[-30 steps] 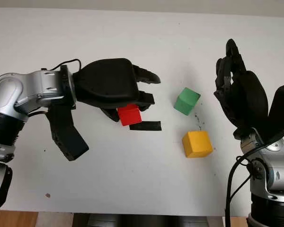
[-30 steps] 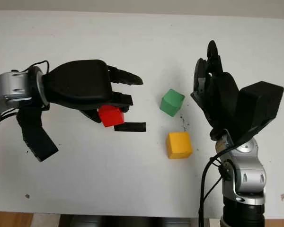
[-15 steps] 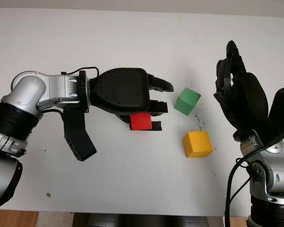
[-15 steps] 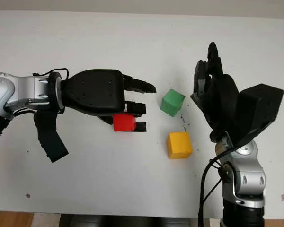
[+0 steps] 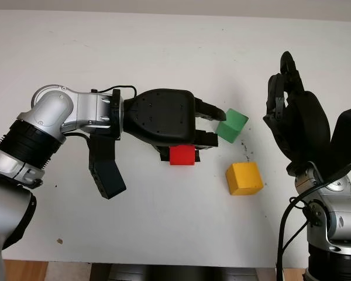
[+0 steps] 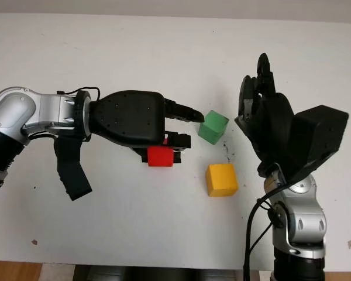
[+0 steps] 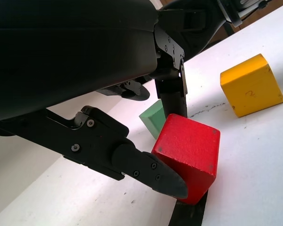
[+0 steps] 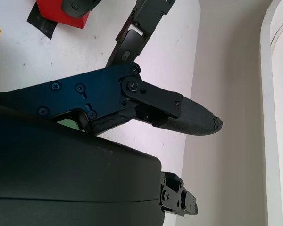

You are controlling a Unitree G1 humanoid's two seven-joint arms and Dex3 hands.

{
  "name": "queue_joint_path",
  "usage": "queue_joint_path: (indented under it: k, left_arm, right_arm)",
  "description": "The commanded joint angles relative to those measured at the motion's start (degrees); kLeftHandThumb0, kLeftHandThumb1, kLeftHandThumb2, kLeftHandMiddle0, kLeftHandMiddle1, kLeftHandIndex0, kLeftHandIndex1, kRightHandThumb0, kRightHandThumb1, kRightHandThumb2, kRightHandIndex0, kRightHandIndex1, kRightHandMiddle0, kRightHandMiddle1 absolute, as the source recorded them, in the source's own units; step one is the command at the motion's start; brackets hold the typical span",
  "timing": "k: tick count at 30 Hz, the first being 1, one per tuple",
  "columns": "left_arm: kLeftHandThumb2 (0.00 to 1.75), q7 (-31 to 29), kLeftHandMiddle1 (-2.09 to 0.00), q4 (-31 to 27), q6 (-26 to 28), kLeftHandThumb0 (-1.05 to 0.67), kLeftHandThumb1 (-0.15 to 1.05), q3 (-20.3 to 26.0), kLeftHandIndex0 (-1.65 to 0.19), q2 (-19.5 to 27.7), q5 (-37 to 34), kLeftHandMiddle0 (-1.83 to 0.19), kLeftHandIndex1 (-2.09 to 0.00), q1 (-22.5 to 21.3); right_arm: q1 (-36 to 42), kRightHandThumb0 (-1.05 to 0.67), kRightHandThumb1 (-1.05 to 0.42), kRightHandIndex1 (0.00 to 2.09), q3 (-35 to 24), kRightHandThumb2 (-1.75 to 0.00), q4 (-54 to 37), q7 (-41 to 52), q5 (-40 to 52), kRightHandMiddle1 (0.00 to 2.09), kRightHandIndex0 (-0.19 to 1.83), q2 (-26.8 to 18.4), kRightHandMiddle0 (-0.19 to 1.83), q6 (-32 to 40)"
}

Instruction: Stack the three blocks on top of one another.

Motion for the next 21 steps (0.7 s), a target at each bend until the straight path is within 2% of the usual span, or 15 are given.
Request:
queue_joint_path:
  k: [1,6,10,13,21]
  left_arm:
    - [0.05,-0.7,0.0,0.2,0.6,-0.49,0.94,-0.8,-0.36,-0.4,-0.6,-0.41,-1.47,-0.2]
    - [0.06,-5.4,0.0,-1.1,3.9,-0.57,0.97,-0.1,-0.33,-0.3,-2.9,-0.3,-1.08,1.4]
    - [0.05,-10.1,-0.02,-2.7,6.1,-0.63,1.0,0.3,-0.39,0.0,-4.6,-0.2,-0.43,1.9]
    - [0.05,-12.8,-0.02,-3.2,7.5,-0.66,1.0,0.3,-0.39,0.0,-5.3,-0.17,-0.16,1.9]
    - [0.04,-16.0,-0.01,-2.9,8.8,-0.65,0.94,0.3,-0.25,0.0,-6.2,-0.07,-0.04,1.3]
  right_arm:
    - [0.9,-0.63,-1.05,0.0,0.0,-0.75,-1.2,0.0,-0.3,0.0,-0.19,-0.1,-0.19,-0.4]
    - [1.0,-0.63,-1.05,0.0,0.1,-0.75,-1.2,0.2,-0.5,0.0,-0.19,-0.2,-0.19,-0.4]
    - [0.8,-0.64,-1.05,0.0,0.1,-0.76,-0.9,0.8,-0.5,0.0,-0.19,-0.4,-0.19,-0.5]
    - [0.6,-0.65,-1.05,0.0,0.1,-0.75,-0.9,0.8,-0.5,0.0,-0.19,-0.3,-0.19,-0.2]
    - [0.8,-0.65,-1.05,0.0,-0.1,-0.74,-1.0,1.0,-0.3,0.0,-0.19,-0.5,-0.19,0.1]
